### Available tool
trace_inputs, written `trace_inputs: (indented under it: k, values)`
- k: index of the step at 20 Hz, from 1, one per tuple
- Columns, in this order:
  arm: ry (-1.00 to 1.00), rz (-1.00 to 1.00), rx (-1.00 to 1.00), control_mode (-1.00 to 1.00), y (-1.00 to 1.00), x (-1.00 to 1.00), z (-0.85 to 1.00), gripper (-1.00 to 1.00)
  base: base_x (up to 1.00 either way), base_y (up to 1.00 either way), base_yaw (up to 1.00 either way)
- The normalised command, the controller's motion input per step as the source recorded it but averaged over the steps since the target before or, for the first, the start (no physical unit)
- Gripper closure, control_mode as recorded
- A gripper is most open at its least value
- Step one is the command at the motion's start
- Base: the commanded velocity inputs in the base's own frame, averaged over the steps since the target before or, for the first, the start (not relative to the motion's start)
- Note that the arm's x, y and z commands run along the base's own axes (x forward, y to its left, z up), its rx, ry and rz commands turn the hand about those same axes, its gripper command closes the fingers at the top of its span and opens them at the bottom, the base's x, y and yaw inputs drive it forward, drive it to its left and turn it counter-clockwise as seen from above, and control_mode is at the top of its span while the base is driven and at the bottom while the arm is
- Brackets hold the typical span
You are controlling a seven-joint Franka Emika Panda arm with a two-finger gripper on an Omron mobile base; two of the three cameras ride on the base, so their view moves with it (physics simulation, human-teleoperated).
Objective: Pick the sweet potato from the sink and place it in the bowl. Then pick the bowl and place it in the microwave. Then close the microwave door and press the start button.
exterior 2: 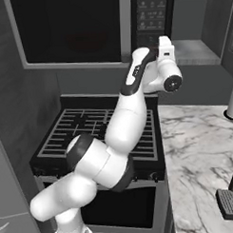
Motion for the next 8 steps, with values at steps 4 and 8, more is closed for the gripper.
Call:
trace_inputs:
  k: [4, 8]
  values:
    - [0.00, 0.00, 0.00, -1.00, 0.01, 0.16, -0.04, 1.00, 0.00, 0.00, 0.00]
    - [0.00, -0.03, -0.02, -1.00, 0.13, 0.12, 0.00, 1.00, 0.00, 0.00, 0.00]
